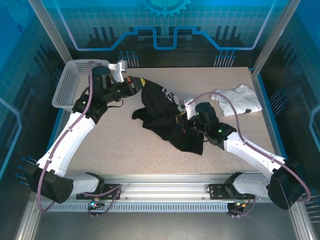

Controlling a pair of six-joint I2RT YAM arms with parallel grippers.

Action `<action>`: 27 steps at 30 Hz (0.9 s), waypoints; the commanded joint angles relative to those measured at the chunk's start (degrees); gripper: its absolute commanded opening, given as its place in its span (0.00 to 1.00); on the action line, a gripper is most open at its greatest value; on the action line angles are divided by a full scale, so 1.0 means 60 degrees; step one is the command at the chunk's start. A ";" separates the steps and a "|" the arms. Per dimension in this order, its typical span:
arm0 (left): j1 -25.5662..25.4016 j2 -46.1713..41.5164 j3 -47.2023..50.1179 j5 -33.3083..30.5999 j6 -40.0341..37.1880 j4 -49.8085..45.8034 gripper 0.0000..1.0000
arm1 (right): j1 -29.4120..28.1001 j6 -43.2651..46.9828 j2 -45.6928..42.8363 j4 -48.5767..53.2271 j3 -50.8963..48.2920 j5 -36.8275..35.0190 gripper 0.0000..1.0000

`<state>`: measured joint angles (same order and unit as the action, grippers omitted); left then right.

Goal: Fold the inside-out t-shirt

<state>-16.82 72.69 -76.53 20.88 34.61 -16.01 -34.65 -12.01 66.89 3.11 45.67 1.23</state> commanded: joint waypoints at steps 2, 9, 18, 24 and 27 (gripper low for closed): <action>0.0291 -0.0428 -0.0673 -0.0166 0.0022 0.0486 0.00 | 0.0372 0.0716 -0.0159 0.1118 -0.0260 0.0930 0.06; 0.0282 -0.0216 -0.0681 0.0138 0.0207 0.0729 0.00 | 0.0733 0.0191 0.0107 0.2629 0.0434 -0.0604 0.10; 0.0184 -0.0136 -0.0341 0.0888 0.0501 0.1333 0.00 | 0.0771 0.0527 0.0220 0.3417 0.1447 -0.1523 0.26; -0.0069 -0.0044 -0.0430 0.0854 0.0460 0.1345 0.00 | 0.0185 0.0693 -0.0149 0.1247 0.0841 0.1395 0.42; -0.0224 -0.0002 -0.0492 0.0722 0.0328 0.1237 0.00 | -0.0570 0.0421 0.0109 0.0232 0.0840 0.1807 0.50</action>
<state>-17.19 72.71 -77.43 24.49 37.19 -11.29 -34.30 -8.82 67.46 13.08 51.37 4.71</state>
